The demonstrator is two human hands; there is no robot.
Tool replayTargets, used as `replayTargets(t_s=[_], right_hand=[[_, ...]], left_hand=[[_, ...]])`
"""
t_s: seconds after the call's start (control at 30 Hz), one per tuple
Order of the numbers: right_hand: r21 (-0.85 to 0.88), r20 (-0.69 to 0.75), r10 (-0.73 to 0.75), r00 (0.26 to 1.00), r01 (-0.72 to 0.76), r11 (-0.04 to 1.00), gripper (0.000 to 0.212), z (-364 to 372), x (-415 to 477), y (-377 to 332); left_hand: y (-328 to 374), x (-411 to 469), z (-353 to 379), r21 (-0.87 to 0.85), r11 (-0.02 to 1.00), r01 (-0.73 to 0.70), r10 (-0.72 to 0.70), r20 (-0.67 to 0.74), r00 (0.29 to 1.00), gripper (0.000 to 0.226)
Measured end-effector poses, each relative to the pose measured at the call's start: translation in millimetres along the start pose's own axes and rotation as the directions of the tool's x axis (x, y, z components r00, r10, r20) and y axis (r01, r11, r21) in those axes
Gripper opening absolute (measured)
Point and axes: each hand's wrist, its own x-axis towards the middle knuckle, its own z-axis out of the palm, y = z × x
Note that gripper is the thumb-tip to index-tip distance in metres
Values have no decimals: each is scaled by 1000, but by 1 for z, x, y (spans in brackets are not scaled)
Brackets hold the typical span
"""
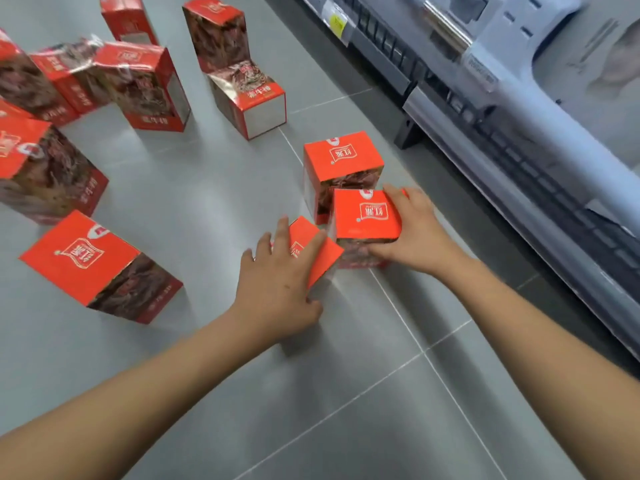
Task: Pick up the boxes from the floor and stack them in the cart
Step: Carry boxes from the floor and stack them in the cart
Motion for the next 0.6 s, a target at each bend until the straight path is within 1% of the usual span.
replayTargets(t_s=[0.03,0.1,0.17,0.23,0.33,0.5,0.53,0.6], right_hand=[[72,-34,7,999,-5,997,108,5,-13,3],[194,-104,-43,994,63,979,100,16,-38,12],[264,-145,-97,985,133,955,95,28,-55,21],[303,-177,-100,979,151,941,98,40,-60,25],[325,-252,-34,967,117,939,101,55,-59,24],[343,-293,45,955,61,937,92,58,-63,12],[341,-316,82,945,33,939,90,58,-68,4],[394,-339,215,916,-69,916,87,54,-79,-14]], left_hand=[[-1,-1,1,20,1000,-4,4,-6,1000,92],[-4,0,2,35,999,-8,9,-19,1000,92],[-8,2,2,16,1000,12,-12,-13,1000,94],[-9,2,3,13,999,40,-39,-15,999,93],[-7,1,3,31,999,41,-41,-30,999,88],[-9,4,1,-30,998,53,-54,-9,999,82],[-8,3,-1,-53,997,59,-59,-1,998,80],[-5,0,-8,-95,991,96,-94,21,995,77]])
